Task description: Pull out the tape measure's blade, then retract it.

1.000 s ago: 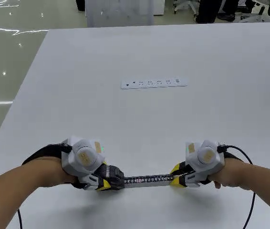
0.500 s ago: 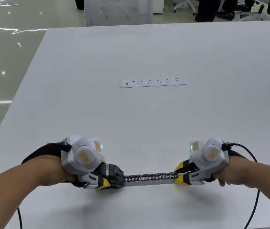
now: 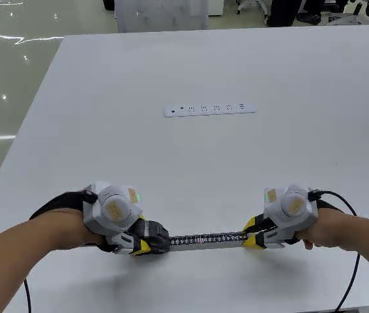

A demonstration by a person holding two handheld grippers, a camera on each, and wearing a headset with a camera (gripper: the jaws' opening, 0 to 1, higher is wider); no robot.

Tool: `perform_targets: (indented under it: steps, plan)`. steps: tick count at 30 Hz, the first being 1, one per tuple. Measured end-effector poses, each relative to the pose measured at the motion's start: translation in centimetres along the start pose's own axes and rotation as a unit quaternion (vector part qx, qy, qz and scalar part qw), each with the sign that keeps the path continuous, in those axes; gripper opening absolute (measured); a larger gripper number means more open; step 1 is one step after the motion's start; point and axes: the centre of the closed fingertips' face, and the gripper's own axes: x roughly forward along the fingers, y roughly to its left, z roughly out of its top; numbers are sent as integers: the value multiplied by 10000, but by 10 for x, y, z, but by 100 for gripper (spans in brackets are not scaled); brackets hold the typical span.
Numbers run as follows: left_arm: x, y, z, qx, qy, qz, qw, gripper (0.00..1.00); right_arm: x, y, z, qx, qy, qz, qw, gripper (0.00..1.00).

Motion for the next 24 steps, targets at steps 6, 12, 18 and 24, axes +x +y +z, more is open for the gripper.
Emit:
perform_targets:
  steps: [6,12,18,24]
  plan:
    - [0,0,0,-7,-2,3,10000,30,-4,-3,-6,36,30,-24,10000,12]
    - [0,0,0,-16,1,5,10000,30,-8,-4,-11,1,42,-39,10000,12]
    - [1,0,0,-13,9,4,10000,30,-10,-5,-13,12,21,-44,10000,12]
    - [1,0,0,-9,25,-1,10000,30,-13,-7,-17,75,46,-44,10000,12]
